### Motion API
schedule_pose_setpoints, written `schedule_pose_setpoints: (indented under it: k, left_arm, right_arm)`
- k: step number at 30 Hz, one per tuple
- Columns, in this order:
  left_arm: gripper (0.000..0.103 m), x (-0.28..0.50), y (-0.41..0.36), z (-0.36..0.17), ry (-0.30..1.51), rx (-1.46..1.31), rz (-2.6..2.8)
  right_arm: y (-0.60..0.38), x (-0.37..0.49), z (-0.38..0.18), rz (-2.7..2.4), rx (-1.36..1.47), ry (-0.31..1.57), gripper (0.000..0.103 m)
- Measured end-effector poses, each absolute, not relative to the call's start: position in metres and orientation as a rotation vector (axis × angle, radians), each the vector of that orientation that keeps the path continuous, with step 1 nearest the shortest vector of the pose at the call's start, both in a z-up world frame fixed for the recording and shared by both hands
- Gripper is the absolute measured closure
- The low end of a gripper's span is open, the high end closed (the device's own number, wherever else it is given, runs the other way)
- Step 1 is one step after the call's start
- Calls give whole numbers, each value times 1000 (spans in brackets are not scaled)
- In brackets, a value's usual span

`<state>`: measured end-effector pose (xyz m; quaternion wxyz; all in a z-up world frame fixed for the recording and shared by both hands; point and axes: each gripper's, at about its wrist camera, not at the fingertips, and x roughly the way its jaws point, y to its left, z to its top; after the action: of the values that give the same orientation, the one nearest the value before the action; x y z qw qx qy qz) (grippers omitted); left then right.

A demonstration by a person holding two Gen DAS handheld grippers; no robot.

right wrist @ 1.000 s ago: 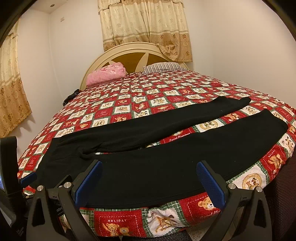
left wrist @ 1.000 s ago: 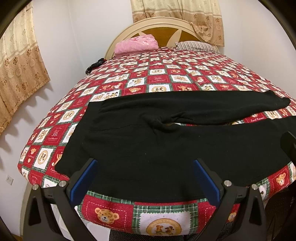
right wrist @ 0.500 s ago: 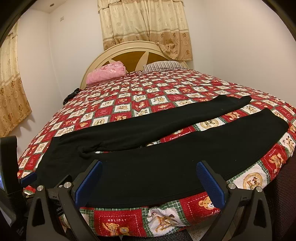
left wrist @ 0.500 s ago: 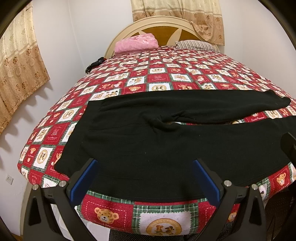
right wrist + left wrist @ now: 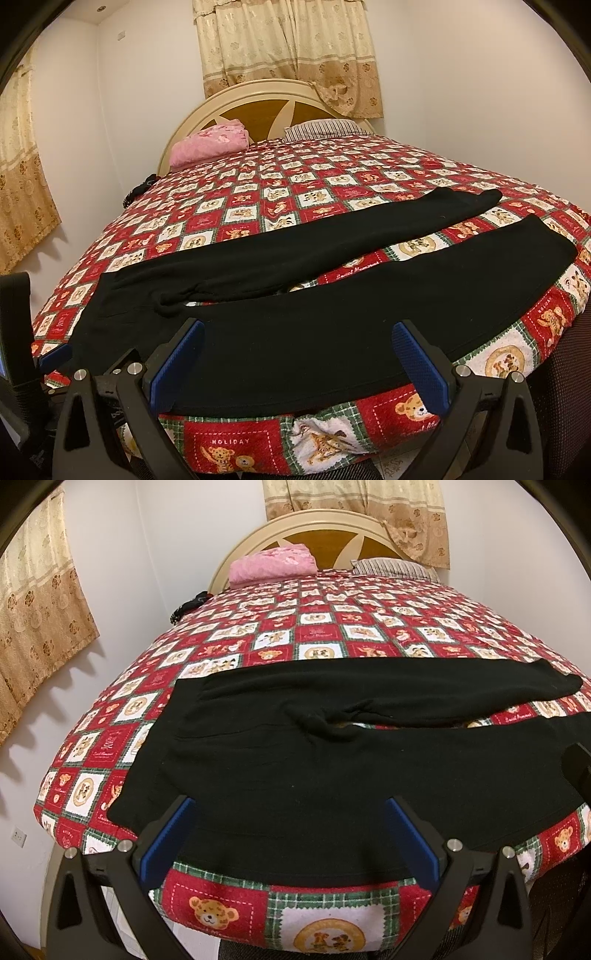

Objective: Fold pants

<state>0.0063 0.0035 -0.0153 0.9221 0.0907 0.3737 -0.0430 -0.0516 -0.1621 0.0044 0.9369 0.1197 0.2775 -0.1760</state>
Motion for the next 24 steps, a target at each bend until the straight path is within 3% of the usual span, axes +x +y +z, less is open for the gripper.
schedule_pose_setpoints:
  k: [12, 24]
  left_arm:
    - [0, 48, 24, -13, 792, 166, -48]
    - [1, 135, 122, -2, 870, 15, -35]
  right_arm:
    - [-172, -11, 5, -341, 213, 585, 1]
    - [-179, 74, -3, -169, 101, 710, 1]
